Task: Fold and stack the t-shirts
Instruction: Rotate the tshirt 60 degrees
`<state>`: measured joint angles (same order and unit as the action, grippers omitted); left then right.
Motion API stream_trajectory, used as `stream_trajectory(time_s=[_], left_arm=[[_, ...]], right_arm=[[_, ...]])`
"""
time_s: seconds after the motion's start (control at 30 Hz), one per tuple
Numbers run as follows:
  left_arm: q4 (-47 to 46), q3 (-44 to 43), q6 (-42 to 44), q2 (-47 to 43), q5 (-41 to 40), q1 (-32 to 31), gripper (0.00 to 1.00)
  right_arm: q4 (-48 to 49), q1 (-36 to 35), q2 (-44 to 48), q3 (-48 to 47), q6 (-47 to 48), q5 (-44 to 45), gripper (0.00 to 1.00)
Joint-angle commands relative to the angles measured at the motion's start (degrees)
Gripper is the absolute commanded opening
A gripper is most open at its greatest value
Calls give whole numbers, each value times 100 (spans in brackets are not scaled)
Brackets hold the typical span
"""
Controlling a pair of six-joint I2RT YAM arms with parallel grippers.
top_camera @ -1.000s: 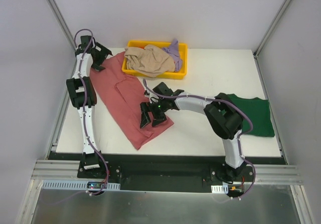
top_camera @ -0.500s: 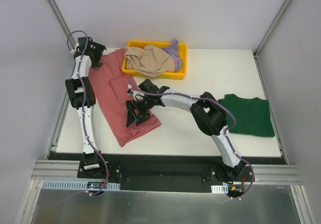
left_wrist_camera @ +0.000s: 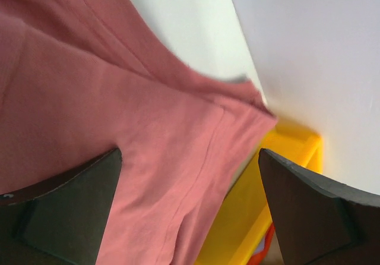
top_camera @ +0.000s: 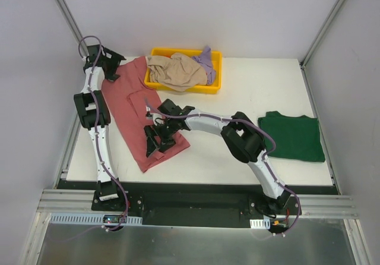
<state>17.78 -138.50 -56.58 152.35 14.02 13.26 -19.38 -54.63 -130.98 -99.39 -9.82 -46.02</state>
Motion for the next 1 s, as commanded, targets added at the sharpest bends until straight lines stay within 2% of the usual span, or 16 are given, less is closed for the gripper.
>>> stream_trajectory(time_s=[0.0,0.23,0.43,0.53,0.63,0.8,0.9,0.97], left_arm=[[-82,760,971,-1179,733,-191,99],[-55,2930,1860,-3341,1111,-438,99],[50,5425,2265,-5546,533,-815,99],[182,6919,2134,-6706,-274,-1306,99],[427,8212,1853,-7892,-803,-2148,97],[1972,9216,1247,-9169,-2138,-3468,89],[2273,9673,1035,-9496,-2027,-3979,81],[2282,9797,974,-9383,-1764,-4190,76]], right_arm=[[-251,163,590,121,-11,1102,96],[-348,242,1749,859,437,1956,96],[-67,356,2602,1904,227,2176,96],[48,611,2945,2406,43,2465,96],[136,953,3245,2863,-125,2590,96],[127,1218,3333,3163,-116,2528,96],[136,1201,3105,3119,-169,2256,96],[22,1201,2930,2962,-274,2325,96]])
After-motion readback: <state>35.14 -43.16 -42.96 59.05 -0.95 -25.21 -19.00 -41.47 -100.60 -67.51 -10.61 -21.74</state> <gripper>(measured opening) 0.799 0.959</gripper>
